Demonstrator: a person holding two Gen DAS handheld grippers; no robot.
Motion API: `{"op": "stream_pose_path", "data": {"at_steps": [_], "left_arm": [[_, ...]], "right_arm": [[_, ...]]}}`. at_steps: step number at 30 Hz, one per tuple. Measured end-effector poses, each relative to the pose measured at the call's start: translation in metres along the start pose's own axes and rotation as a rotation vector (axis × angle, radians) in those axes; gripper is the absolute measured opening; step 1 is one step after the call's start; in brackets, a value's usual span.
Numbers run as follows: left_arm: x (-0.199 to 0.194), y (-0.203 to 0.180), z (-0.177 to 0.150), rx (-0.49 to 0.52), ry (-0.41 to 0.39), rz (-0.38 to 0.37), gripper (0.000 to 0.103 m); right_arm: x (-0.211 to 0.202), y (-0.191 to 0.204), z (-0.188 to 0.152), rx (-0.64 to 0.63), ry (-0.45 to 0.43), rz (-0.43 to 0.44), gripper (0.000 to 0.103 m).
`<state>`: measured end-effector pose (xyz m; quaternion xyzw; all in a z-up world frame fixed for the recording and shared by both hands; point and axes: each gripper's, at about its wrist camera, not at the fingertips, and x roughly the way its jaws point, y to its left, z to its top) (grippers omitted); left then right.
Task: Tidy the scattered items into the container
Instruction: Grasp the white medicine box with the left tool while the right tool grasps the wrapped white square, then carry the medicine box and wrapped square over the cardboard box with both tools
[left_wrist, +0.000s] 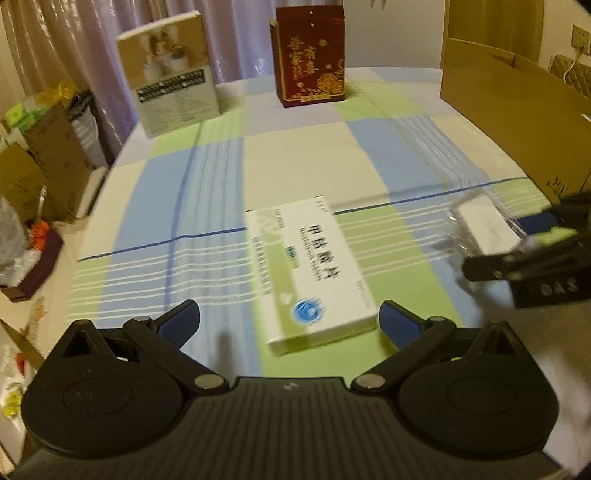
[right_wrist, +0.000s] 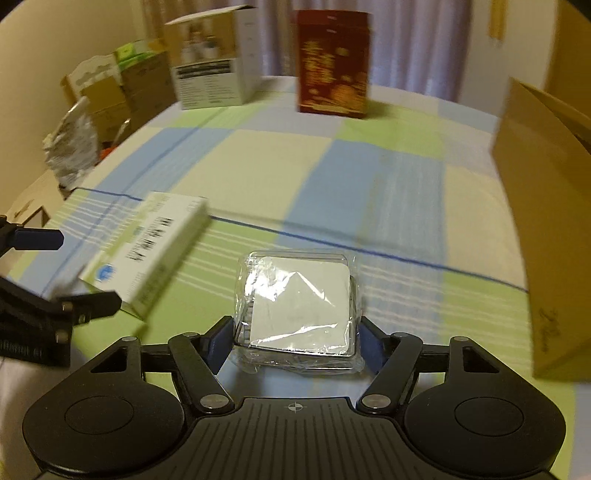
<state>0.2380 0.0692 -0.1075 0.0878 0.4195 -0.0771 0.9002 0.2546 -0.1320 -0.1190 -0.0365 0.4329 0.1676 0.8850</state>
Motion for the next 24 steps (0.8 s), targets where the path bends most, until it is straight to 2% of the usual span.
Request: {"op": "stream_pose_path", "data": {"at_steps": [4,7,11,12,13,16,24], "left_arm": [[0.016,-0.007,0.011,-0.004,0.011,0.027,0.102],[0.024,-0.008,0.016,-0.051,0.019,0.030,0.101],[0.032,-0.006,0.020,-0.095,0.036,0.033,0.092],[0.034,-0.006,0.020,-0.101,0.040,0.032,0.091],[0.036,-0.006,0.021,-0.106,0.044,0.029,0.086],[0.041,-0.005,0.020,-0.122,0.064,0.021,0.074],[0.040,-0.007,0.017,-0.122,0.058,0.017,0.068]], "right_arm": [[-0.007,-0.012,-0.006,0.018,-0.004,-0.006,0.072],[-0.009,-0.014,-0.009,0.022,-0.014,-0.007,0.072],[-0.009,-0.014,-0.011,0.022,-0.020,-0.011,0.074],[-0.008,-0.014,-0.011,0.021,-0.019,-0.011,0.076],[-0.007,-0.013,-0.011,0.021,-0.015,-0.007,0.084],[-0.003,-0.013,-0.011,0.016,-0.010,-0.001,0.086],[0.004,-0.012,-0.011,0.010,0.008,-0.012,0.086]]}}
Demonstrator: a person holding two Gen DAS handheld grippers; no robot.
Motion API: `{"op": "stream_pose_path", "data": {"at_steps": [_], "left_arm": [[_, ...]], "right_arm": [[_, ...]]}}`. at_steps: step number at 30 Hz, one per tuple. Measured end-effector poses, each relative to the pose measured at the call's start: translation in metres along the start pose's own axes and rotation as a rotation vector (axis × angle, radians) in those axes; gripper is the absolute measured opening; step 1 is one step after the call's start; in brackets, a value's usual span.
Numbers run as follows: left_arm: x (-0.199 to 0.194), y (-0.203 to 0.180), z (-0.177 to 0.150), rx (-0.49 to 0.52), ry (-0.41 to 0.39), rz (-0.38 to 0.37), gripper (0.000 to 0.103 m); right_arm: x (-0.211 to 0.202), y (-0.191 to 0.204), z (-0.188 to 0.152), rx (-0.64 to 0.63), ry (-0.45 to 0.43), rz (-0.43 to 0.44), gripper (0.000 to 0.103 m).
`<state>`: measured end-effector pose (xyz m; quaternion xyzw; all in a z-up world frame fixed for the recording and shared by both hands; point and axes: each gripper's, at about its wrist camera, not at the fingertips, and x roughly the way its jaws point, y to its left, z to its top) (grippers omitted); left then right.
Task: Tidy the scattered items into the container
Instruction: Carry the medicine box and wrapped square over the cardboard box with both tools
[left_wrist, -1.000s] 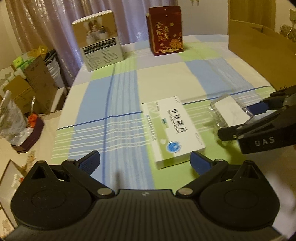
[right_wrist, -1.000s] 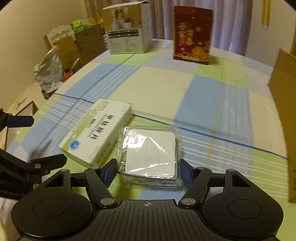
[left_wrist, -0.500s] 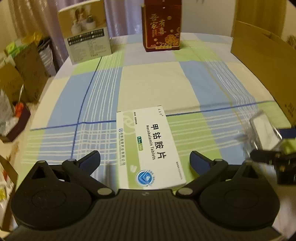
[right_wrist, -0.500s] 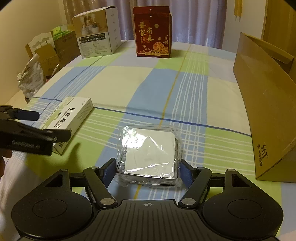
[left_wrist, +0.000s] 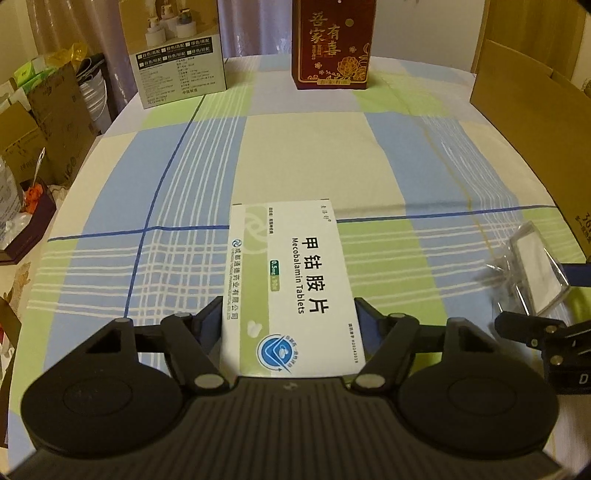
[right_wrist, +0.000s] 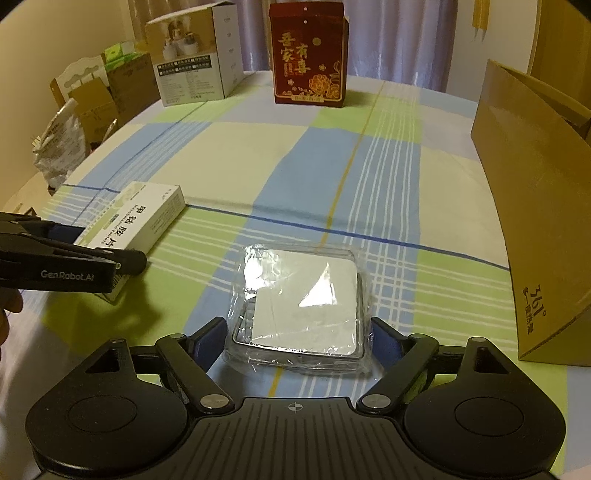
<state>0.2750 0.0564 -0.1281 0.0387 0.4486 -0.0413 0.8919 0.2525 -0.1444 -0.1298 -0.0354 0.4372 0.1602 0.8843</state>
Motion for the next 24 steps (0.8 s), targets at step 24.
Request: {"op": "stream_pose_path", "data": {"at_steps": [24], "left_arm": [[-0.039,-0.048,-0.010,0.230,-0.014,-0.127,0.068]], "right_arm": [[-0.050,-0.029,-0.036,0.068,0.011,-0.044,0.074]]}}
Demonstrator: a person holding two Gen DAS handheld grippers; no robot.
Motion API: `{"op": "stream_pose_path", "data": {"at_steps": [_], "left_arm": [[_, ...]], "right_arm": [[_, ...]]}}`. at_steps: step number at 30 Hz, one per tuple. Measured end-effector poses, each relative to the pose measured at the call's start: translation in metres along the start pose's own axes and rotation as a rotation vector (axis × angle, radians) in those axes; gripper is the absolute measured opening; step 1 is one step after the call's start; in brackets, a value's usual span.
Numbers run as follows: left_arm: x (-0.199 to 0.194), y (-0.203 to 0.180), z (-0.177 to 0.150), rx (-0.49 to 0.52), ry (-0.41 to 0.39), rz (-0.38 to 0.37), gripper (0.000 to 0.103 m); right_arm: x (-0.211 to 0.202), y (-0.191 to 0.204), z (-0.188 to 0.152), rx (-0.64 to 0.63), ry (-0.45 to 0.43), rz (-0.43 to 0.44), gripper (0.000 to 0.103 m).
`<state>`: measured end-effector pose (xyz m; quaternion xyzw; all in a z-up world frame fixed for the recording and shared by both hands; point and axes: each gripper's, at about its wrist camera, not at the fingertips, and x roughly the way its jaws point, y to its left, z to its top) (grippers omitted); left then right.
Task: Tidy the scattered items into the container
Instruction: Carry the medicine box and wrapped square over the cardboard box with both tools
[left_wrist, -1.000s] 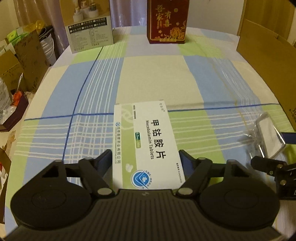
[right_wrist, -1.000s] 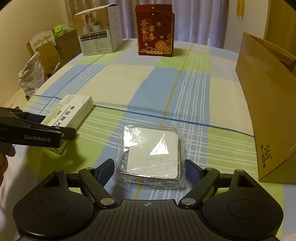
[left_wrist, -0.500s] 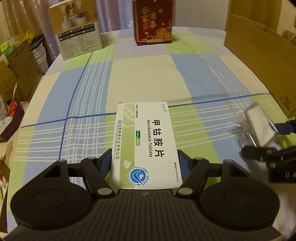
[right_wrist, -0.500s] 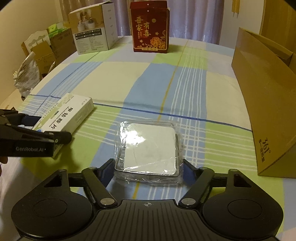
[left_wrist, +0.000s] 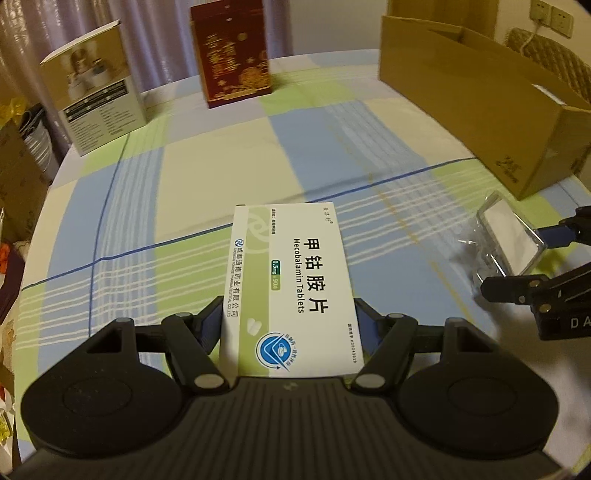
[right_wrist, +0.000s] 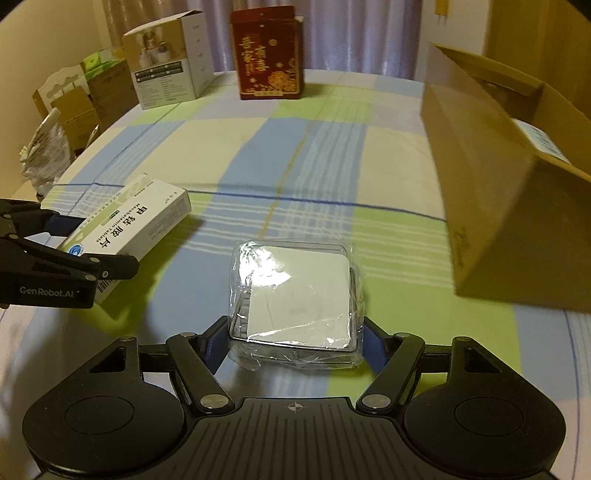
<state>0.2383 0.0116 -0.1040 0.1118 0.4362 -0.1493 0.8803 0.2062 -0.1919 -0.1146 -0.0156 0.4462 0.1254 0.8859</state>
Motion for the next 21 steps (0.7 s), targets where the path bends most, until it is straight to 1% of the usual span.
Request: {"op": "stream_pose_path", "data": {"at_steps": [7,12,16,21], "left_arm": [[-0.019,-0.027,-0.008,0.059,-0.013,-0.019,0.068],[-0.034,-0.051,-0.017,0.095,-0.013,-0.042,0.068],[-0.049,-0.068,-0.020,0.104,-0.028,-0.055,0.068],[-0.073,-0.086,-0.014,0.097,-0.058,-0.065,0.068]], "right_arm": [[-0.027,-0.015,-0.017,0.037,-0.007,-0.026,0.074],[-0.047,-0.021,-0.021,0.050,-0.028,-0.041,0.074],[-0.067,-0.026,-0.023,0.064,-0.053,-0.048,0.074],[-0.093,-0.032,-0.026,0.084,-0.088,-0.059,0.074]]}}
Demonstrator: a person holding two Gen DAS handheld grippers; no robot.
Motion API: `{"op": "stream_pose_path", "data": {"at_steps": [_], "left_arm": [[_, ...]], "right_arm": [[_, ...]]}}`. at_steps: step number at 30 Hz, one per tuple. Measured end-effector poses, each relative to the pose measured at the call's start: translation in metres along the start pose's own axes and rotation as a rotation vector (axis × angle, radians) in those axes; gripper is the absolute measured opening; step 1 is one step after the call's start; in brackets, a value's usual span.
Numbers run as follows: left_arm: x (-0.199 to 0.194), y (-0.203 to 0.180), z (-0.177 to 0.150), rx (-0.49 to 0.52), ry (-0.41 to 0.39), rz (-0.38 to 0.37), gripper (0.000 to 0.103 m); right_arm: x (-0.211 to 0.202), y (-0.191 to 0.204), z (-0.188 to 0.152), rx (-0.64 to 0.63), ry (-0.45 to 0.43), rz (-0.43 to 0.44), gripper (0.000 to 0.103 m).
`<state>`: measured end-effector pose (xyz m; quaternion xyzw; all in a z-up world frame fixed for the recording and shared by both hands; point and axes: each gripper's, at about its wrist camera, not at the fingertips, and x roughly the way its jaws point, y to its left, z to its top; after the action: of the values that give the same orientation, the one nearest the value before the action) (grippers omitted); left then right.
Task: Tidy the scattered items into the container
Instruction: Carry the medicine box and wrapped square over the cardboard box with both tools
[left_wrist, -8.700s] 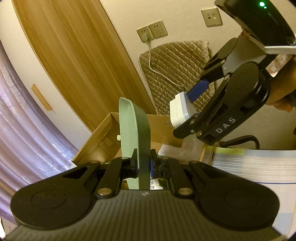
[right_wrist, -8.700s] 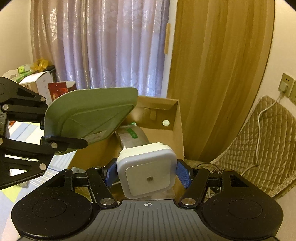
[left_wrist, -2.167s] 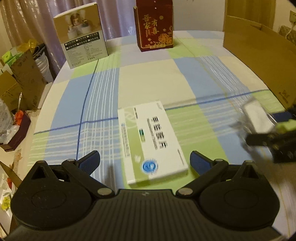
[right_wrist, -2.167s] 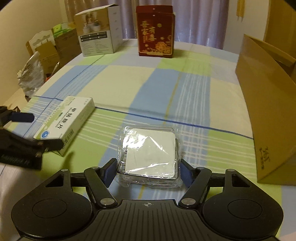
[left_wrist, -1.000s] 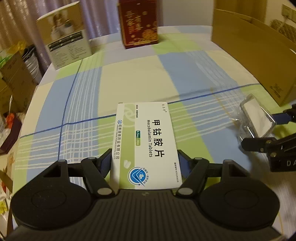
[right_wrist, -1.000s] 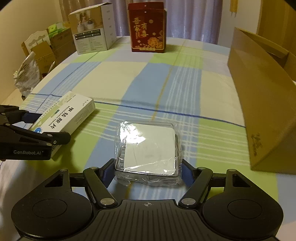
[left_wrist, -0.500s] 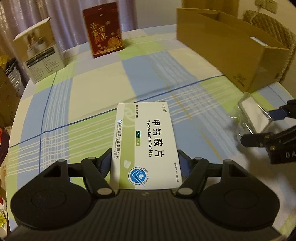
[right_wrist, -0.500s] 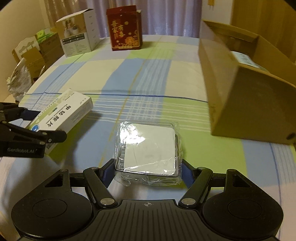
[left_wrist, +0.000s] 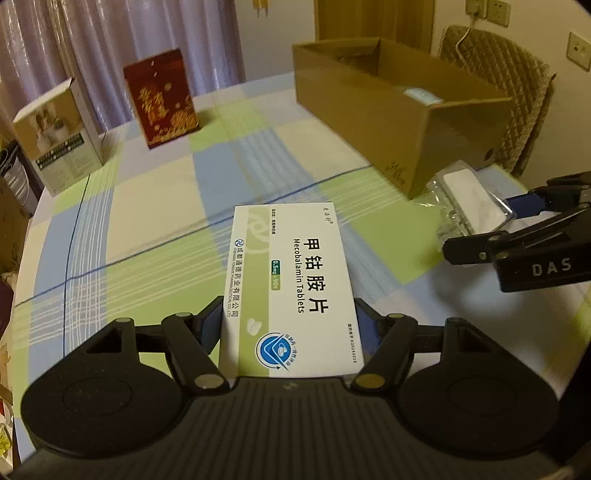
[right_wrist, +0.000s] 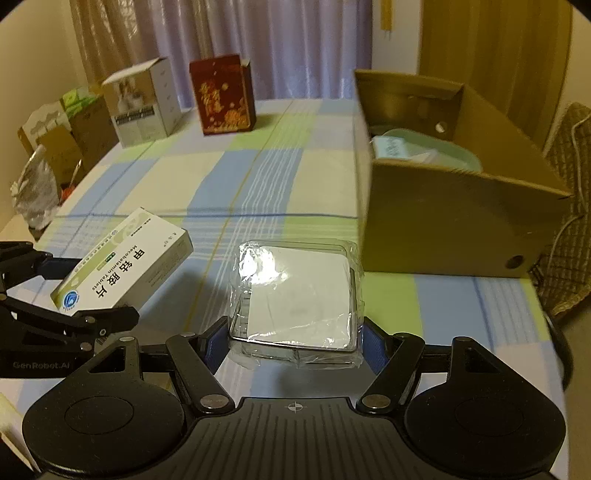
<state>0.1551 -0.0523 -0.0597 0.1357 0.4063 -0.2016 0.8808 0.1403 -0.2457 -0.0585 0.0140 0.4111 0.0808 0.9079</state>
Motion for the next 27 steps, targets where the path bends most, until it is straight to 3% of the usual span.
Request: {"op": "stream_pose_path", "data": {"at_steps": [12,27], "left_arm": [[-0.045,-0.042,0.014,-0.007,-0.048,0.001,0.068],[-0.078,-0.077,0.026,0.005,-0.101,-0.024,0.068]], "right_arm": [[-0.056,-0.022,-0.004,0.059,-0.071,-0.023,0.074],[-0.098,-0.051,-0.007,0.116,-0.117,-0.058,0.074]]}}
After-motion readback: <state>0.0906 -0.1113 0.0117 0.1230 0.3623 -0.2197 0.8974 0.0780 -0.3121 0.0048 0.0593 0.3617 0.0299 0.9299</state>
